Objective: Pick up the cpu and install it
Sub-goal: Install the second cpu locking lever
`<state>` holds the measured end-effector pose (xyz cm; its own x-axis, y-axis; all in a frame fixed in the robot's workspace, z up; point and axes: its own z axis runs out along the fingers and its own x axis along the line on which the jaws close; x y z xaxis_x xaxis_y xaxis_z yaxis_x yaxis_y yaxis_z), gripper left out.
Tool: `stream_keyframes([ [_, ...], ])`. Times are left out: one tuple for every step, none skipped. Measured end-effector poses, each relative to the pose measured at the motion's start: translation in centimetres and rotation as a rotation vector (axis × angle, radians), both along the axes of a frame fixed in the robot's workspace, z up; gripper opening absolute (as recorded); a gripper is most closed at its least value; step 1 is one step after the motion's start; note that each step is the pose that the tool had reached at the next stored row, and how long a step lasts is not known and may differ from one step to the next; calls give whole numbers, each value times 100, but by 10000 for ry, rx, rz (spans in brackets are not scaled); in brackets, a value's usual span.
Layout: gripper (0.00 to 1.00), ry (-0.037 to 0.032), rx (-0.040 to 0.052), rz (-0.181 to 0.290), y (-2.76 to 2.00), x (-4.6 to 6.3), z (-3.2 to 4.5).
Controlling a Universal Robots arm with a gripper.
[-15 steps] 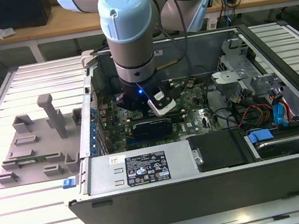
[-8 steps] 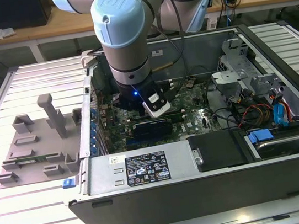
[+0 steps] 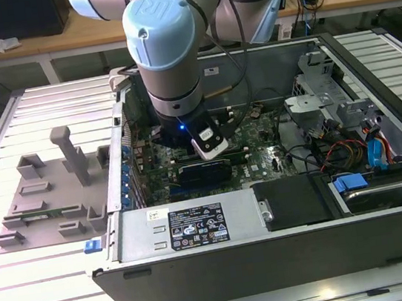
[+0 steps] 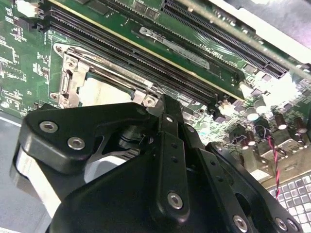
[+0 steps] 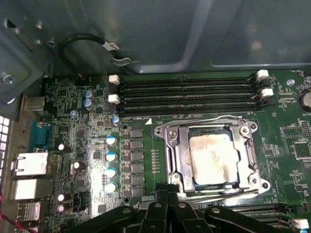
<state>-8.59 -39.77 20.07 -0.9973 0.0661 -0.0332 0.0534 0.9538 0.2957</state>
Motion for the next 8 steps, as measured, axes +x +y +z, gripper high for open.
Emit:
stream_keyframes([
  [11,1,24,-13,0,0,-7],
  [11,1,32,-28,0,-1,-12],
  [11,1,31,-30,0,0,-12],
  [11,1,32,-30,0,0,-12],
  [11,-3,37,-30,0,1,-8],
  [11,-3,39,-29,1,1,19],
  [11,0,35,-30,0,0,53],
  [11,0,35,-30,0,0,94],
])
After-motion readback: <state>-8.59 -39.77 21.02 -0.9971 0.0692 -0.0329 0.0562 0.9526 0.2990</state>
